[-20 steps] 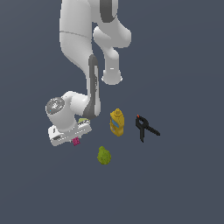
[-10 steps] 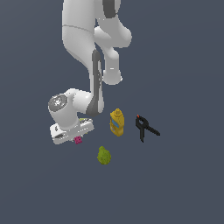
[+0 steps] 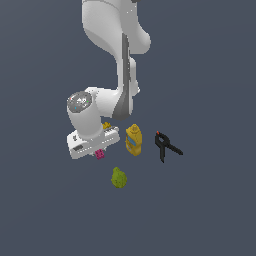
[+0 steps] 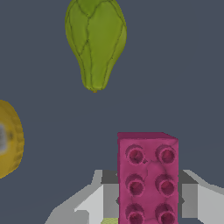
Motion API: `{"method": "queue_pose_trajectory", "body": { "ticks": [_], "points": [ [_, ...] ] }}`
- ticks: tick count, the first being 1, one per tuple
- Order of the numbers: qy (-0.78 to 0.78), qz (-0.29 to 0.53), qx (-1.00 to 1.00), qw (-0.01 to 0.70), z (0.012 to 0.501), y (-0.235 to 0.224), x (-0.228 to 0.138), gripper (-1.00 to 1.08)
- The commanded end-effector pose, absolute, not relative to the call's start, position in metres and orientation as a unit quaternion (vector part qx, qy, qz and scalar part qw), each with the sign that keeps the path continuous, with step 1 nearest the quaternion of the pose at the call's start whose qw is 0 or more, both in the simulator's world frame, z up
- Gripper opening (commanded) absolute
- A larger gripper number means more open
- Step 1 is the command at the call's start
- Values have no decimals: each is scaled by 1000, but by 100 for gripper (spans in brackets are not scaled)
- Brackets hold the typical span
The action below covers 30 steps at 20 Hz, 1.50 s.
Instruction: Pick up a designated object from a clutter of objects.
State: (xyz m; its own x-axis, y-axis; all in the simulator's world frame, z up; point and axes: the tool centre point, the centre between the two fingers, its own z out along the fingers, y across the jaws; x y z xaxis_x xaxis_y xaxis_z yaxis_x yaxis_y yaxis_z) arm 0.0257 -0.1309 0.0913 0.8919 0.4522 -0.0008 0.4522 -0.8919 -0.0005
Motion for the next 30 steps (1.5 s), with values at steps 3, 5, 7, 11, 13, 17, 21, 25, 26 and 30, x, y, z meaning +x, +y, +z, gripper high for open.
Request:
{"method": "queue_pose_trajectory", "body": {
  "ticks": [3, 5, 7, 11, 13, 17, 21, 25, 26, 30],
  "points": [
    [-233, 0, -973, 0, 133, -91, 27, -100],
    [-233, 0, -973, -1, 152, -73, 27, -100],
    [-233, 0, -973, -1, 171, -55, 28, -100],
    [-233, 0, -973, -1, 209, -19, 30, -100],
    [-233, 0, -973, -2, 228, -1, 30, -100],
    [-233, 0, -973, -2, 266, 34, 33, -100],
    [-233, 0, -973, -2, 303, 69, 35, -100],
    [-233, 0, -973, -1, 336, 101, 38, -100],
    [-233, 0, -973, -1, 343, 108, 39, -100],
    [-233, 0, -973, 0, 366, 130, 42, -100]
  ]
}}
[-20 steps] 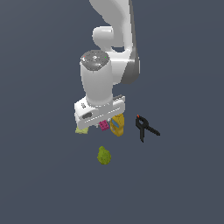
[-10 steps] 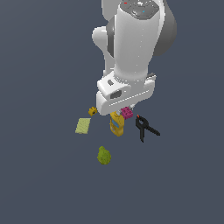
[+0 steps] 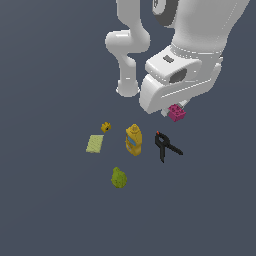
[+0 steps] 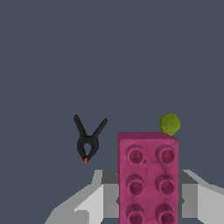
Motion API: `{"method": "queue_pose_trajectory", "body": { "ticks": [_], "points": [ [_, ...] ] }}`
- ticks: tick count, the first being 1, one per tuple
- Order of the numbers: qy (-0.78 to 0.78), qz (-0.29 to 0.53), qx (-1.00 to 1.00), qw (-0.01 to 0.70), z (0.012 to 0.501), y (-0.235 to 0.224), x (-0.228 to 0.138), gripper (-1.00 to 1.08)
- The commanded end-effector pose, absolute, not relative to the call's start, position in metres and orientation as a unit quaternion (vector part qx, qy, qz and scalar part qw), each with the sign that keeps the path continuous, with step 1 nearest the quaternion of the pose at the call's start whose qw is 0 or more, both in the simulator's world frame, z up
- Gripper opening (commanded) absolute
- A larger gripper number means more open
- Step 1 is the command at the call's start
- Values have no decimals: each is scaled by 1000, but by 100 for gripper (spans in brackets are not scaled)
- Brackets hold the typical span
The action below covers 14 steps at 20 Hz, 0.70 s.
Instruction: Pick up a designated object from a clutter of objects.
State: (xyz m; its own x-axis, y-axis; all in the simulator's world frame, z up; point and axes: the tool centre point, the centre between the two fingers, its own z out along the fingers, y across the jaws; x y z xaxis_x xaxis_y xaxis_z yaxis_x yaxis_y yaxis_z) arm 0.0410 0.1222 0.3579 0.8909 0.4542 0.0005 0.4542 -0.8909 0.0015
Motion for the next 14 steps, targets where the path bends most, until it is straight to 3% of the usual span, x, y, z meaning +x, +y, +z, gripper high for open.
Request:
{"method": "queue_pose_trajectory", "body": {
  "ticks": [1, 14],
  "points": [
    [233, 0, 973, 0, 371, 134, 43, -100],
    [233, 0, 973, 0, 394, 157, 48, -100]
  ]
}}
